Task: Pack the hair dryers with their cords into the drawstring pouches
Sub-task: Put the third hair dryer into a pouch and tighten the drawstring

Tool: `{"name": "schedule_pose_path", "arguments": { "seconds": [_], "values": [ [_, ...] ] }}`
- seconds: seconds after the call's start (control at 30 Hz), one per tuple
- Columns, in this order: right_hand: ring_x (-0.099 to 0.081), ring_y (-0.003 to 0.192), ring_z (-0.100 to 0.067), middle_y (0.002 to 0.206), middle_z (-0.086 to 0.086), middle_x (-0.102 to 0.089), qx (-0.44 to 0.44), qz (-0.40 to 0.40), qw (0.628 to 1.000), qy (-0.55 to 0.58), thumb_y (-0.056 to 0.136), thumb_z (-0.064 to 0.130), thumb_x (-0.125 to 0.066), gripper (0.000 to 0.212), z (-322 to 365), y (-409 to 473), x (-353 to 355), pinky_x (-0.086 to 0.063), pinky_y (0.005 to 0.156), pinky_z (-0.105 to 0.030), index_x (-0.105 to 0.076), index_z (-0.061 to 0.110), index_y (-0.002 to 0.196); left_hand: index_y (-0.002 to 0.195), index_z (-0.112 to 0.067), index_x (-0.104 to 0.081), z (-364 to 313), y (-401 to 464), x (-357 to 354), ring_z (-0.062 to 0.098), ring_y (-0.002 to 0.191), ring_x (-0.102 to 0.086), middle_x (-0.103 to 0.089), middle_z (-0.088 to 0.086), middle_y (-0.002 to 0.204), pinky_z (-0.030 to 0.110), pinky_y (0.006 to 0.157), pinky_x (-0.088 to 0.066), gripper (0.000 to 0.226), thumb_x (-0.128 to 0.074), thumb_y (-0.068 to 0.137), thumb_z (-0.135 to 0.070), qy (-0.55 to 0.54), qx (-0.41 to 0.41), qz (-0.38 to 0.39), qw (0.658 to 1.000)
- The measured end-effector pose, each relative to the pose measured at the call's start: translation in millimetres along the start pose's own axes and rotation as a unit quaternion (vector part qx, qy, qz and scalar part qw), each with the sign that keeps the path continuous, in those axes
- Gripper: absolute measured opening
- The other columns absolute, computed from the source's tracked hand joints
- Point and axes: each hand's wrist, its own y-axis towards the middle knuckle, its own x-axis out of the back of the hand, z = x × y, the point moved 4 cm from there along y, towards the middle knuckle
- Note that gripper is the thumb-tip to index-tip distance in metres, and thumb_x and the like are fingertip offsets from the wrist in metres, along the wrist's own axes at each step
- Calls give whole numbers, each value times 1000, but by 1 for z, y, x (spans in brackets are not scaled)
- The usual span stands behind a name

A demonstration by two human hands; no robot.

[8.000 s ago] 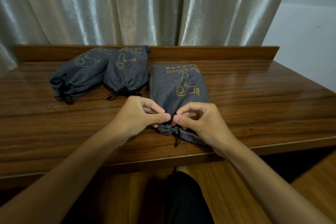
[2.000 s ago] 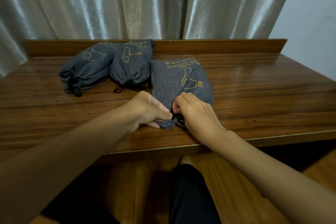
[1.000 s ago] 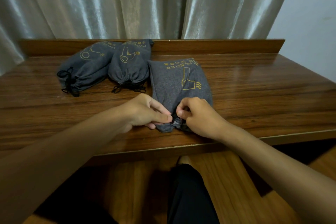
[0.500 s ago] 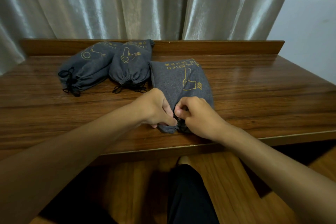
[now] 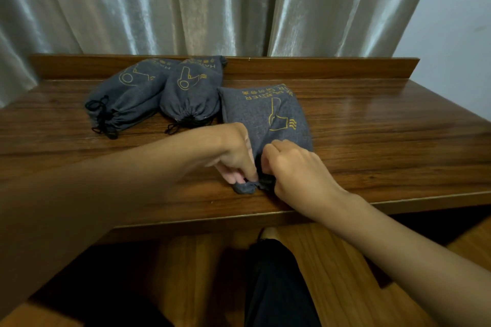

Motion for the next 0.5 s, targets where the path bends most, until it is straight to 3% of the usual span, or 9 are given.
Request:
{"name": "schedule_pose_path", "arguments": {
  "seconds": [0.13, 0.33, 0.5],
  "values": [
    [-52, 105, -23, 104, -2, -56, -15, 8, 1000, 13, 85, 9, -57, 18, -3, 4, -4, -35, 70, -30, -53, 17, 100, 82, 2, -69, 6, -3, 4, 12, 56, -65, -68, 16, 71, 19, 52, -57, 14, -79, 79, -7, -15, -66, 10, 998],
    [-52, 103, -24, 103, -3, -56, -22, -2, 999, 33, 86, 8, -55, 13, -4, 2, -7, -30, 70, -28, -54, 16, 96, 80, -14, -77, 21, -8, -4, 23, 64, -72, -74, 9, 69, 33, 61, -61, 7, -75, 84, -18, 21, -175, -119, 977],
    [-51, 104, -24, 104, -3, -55, -22, 2, 999, 44, 85, 5, -54, 15, -2, 1, -4, -38, 74, -32, -53, 15, 96, 73, -22, -76, 16, -14, -4, 12, 50, -68, -72, -3, 63, 12, 51, -49, 11, -73, 83, -19, 94, -184, -159, 965]
  ]
}}
